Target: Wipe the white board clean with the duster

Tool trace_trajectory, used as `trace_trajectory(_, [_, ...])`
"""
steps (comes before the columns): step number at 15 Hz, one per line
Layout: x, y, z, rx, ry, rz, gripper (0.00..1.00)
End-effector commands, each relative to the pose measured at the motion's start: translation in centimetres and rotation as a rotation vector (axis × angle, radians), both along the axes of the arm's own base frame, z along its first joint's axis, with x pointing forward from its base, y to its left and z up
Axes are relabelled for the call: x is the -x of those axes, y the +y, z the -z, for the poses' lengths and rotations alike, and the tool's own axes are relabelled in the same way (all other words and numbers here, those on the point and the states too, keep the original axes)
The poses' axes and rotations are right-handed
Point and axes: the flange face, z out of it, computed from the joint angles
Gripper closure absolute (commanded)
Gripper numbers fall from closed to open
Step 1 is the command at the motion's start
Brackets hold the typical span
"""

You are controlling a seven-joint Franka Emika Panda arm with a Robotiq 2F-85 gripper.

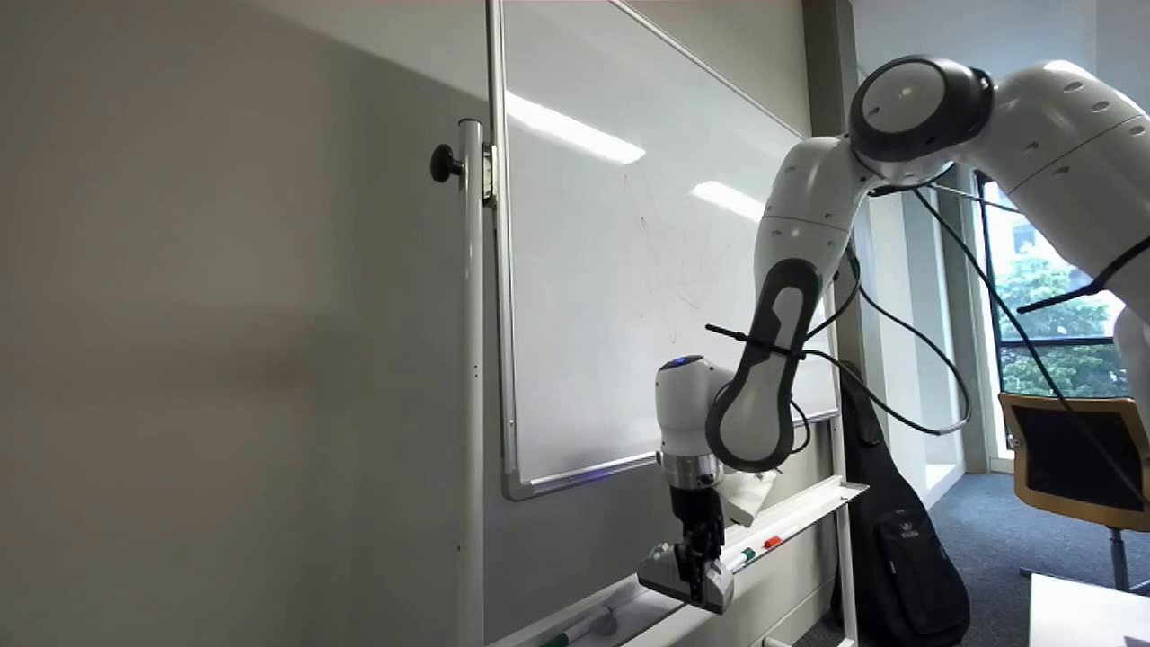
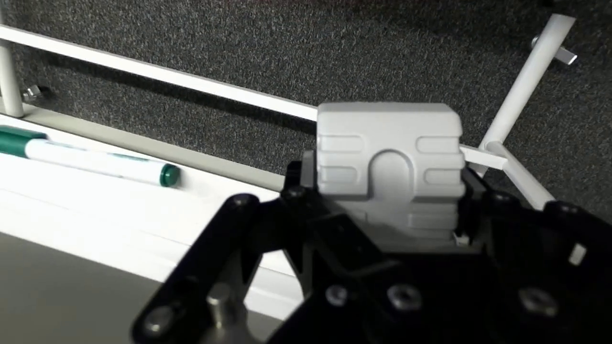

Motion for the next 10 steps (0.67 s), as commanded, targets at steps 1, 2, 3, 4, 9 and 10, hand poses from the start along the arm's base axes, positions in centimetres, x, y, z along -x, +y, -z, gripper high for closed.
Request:
trace_trajectory(1, [2.4,-1.4,-5.6,-0.036,-0.109,0.06,0.62])
trace_trajectory(2, [2.5,-1.6,-7.0,-0.042,-0.14,0.069,0.62])
trace_trajectory(3, [2.7,-1.9,-8.2,-0.046,-0.17,0.079,0.62])
trace_trajectory(4, [2.8,-2.1,-9.6,-0.046,-0.195,0.09,0.62])
trace_trajectory(9, [4.1,-2.9,-14.2,-0.023,-0.283,0.12,0.62])
trace_trajectory(10, [4.4,-3.0,-14.7,-0.015,-0.294,0.123,0.62])
